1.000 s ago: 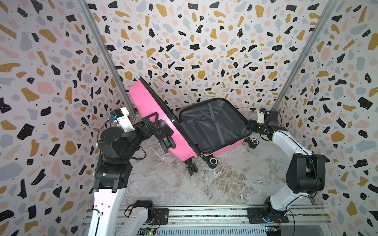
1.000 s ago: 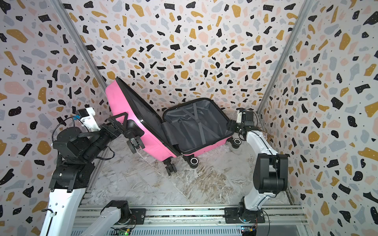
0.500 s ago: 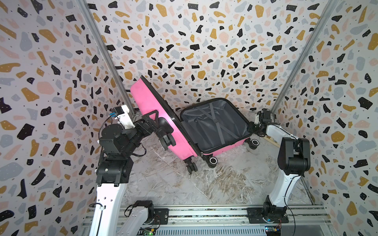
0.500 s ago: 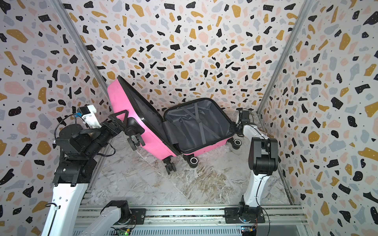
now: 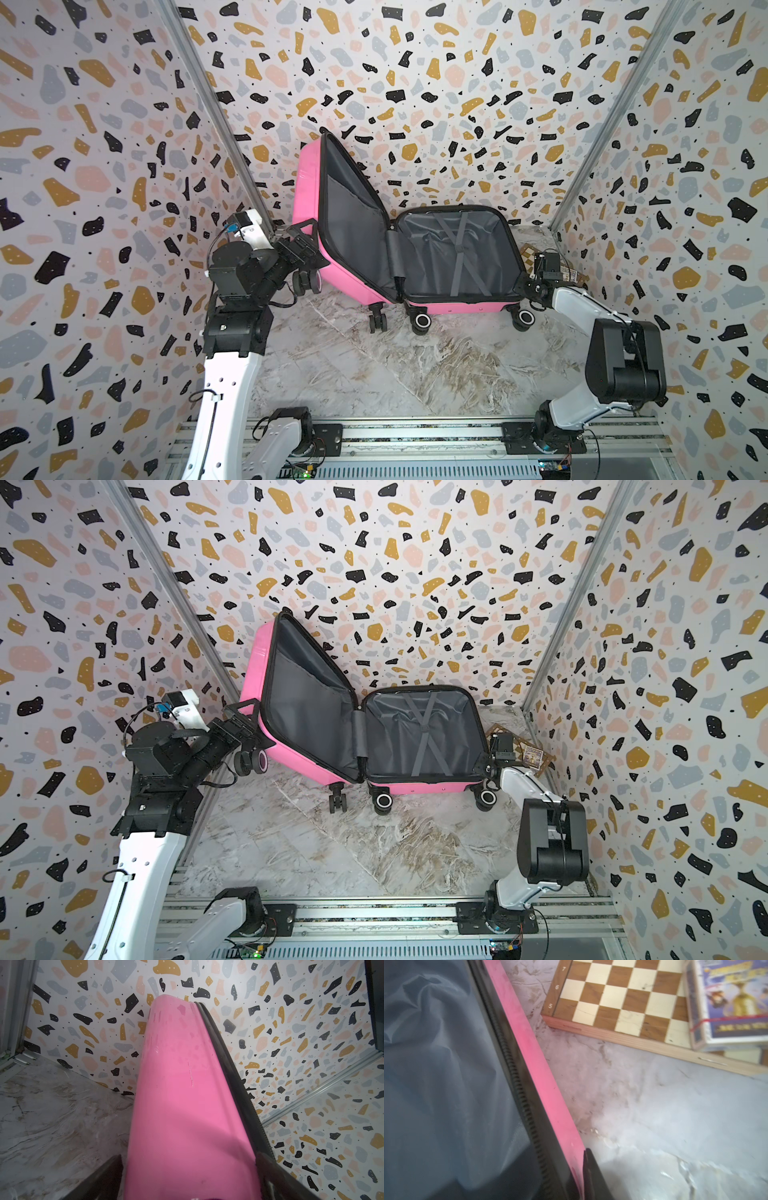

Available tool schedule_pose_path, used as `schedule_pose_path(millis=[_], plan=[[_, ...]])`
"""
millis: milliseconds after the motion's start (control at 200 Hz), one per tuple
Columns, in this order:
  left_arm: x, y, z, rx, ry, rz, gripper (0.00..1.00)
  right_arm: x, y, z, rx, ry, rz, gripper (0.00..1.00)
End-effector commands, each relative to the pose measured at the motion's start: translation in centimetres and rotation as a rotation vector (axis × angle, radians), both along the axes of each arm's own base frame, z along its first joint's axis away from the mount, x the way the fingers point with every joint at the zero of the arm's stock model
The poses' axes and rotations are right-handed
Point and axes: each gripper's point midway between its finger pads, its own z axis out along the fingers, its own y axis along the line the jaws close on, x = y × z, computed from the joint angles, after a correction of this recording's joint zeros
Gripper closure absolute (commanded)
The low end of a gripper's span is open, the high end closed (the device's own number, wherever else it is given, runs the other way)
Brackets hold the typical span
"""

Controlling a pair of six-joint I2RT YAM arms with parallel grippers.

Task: Open the suitcase zippers
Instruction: Adjust the suitcase at the center of the board.

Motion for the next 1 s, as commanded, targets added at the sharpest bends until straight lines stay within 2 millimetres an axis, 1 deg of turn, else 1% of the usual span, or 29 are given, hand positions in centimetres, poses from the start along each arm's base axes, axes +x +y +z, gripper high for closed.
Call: schedule_pose_path(millis=[0,30,85,195,280,450,571,731,916,991], plan=[[-0.5,-2.3,-3.6,0.005,0.106,-0.128,0.01,-3.6,0.2,-2.5,-0.037,0.104,0.042,0.98],[-0.6,-2.3,-3.8,0.003,0.110,-0.129,0.01,-3.7,0.5,-2.4,-0.041,0.099,0.053,1.00],[-0.6,-2.2,-3.9,0.003,0.113,-0.129,0.01,-4.0,1.0,-2.3,-0.055,0.100,0.073,1.00],[-1.1,-1.9,-3.9,0.016,0.113,-0.117,0.01,-4.6,1.2,-2.2,-0.099,0.112,0.079,1.00],[-1.8,-1.2,-3.4,0.038,0.106,-0.086,0.01,-4.8,1.5,-2.2,-0.106,0.112,0.087,1.00],[-3.5,0.9,-2.2,0.116,0.104,0.018,0.01,-5.0,1.5,-2.3,-0.115,0.113,0.085,1.00],[-4.4,1.5,-1.3,0.152,0.092,0.054,0.01,-5.0,1.6,-2.4,-0.114,0.114,0.087,1.00],[-4.6,1.3,-1.2,0.149,0.090,0.043,0.01,-5.0,1.5,-2.4,-0.116,0.112,0.085,1.00],[-3.9,0.4,-2.6,0.109,0.112,-0.008,0.01,-5.1,1.7,-2.2,-0.112,0.100,0.090,1.00],[-3.6,0.0,-3.3,0.091,0.119,-0.032,0.01,-5.0,2.1,-2.0,-0.106,0.084,0.111,1.00]])
